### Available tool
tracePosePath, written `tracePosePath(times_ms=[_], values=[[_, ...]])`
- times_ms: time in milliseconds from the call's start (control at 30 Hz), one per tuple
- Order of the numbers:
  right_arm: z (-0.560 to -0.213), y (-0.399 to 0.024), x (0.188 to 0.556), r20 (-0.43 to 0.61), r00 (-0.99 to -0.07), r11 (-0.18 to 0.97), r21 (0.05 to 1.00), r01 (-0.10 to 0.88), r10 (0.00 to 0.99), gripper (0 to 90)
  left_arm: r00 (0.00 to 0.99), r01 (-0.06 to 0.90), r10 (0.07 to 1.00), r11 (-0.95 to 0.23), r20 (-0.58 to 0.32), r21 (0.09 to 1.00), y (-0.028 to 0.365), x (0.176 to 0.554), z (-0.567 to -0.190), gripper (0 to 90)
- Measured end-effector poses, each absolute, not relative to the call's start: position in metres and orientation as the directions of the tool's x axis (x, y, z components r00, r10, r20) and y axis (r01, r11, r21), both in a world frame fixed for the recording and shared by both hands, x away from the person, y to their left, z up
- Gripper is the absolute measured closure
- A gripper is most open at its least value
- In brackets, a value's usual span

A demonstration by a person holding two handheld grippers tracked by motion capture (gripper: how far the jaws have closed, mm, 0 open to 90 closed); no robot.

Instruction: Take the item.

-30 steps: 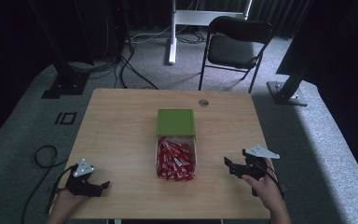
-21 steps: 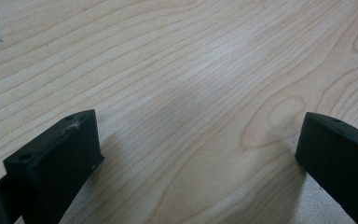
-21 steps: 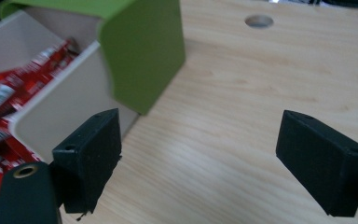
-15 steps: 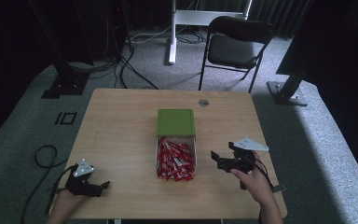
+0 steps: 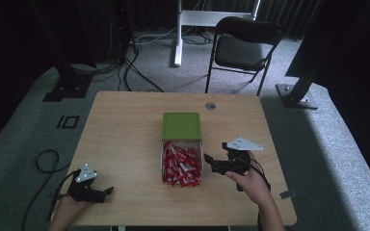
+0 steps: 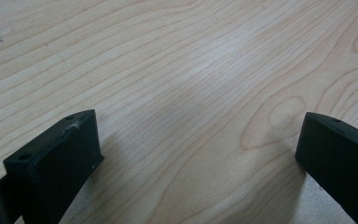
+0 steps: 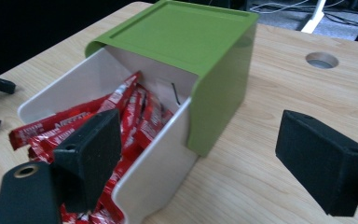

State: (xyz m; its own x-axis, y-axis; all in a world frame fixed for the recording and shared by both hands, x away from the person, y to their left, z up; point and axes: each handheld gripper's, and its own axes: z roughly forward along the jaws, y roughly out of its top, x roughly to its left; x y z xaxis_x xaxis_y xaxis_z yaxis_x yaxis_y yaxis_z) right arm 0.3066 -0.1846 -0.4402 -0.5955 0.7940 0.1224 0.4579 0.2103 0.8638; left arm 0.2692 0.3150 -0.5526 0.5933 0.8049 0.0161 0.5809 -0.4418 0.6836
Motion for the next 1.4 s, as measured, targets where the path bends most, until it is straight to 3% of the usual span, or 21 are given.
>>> tracePosePath(times_ms=[567,800,1167,1400], values=[[-0.436,-0.138,0.308,0.112,-0.667,0.253,0.869,0.426,0.736,14.9,0.594,0.58,0.804,-0.443,0.017,0.684,0.315,0.269,-0.553,0.7],[-0.437,-0.117,0.305,0.122,-0.689,0.265,0.864,0.428,0.715,20.4,0.594,0.58,0.805,-0.443,0.017,0.684,0.315,0.269,-0.553,0.8],[-0.447,-0.096,0.305,0.06,-0.674,0.31,0.855,0.415,0.737,52.2,0.593,0.58,0.805,-0.442,0.017,0.685,0.315,0.269,-0.553,0.7],[-0.452,-0.087,0.305,0.109,-0.655,0.308,0.817,0.487,0.748,63.8,0.593,0.58,0.805,-0.441,0.016,0.685,0.315,0.269,-0.553,0.7]])
